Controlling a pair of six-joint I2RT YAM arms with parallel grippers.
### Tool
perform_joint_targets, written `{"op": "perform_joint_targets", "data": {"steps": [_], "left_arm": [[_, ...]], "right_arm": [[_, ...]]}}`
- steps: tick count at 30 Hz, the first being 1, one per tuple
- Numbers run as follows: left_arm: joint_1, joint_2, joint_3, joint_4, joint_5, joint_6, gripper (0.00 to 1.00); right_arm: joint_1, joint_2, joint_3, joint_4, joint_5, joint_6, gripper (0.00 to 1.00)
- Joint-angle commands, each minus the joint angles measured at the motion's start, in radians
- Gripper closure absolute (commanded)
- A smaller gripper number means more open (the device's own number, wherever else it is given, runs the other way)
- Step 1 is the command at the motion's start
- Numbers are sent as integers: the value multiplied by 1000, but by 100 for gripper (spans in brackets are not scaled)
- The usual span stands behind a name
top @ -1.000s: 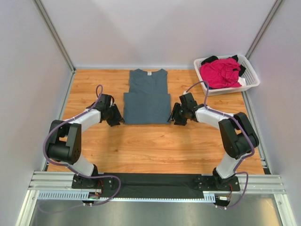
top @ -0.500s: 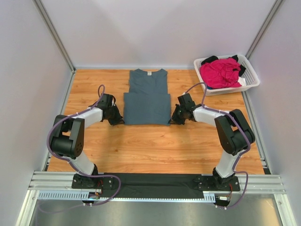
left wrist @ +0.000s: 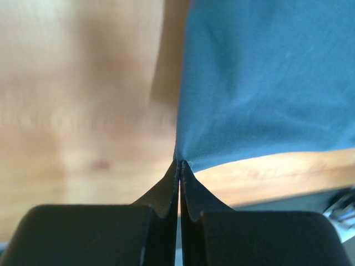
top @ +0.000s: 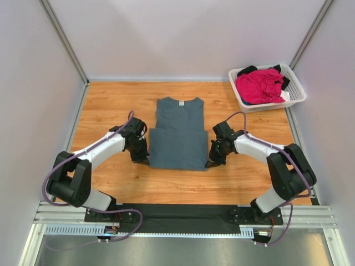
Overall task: Fold and stack the t-shirts
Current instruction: Fold the tshirt
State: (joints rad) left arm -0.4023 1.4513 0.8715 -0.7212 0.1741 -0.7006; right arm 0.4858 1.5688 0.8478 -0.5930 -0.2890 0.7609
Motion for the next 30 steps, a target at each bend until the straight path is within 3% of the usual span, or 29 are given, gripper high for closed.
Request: {"op": "perform_joint_targets", "data": {"steps": [1,9,15,18,22,30], "left_arm": [[-27,-98,27,-313,-30,49,100],[-35,-262,201,-622,-45,43,100],[-26,-105,447,-649,-162,90,100],[-7,4,585,-655,-171,115,100],[11,99,740,-643,-219,131,100],[54,149,752,-503,-228,86,100]], "right_arm": [[30,-84,34,-227,-61,-21,100],[30,-162,347,-591,13,-61,100],[-6,-67,580,-657,99,-139,100],[-26,2,703,-633,183,-164,100],[-62,59,749,-510,191,-170,100],[-118,152,832,-400,163,-247,100]]}}
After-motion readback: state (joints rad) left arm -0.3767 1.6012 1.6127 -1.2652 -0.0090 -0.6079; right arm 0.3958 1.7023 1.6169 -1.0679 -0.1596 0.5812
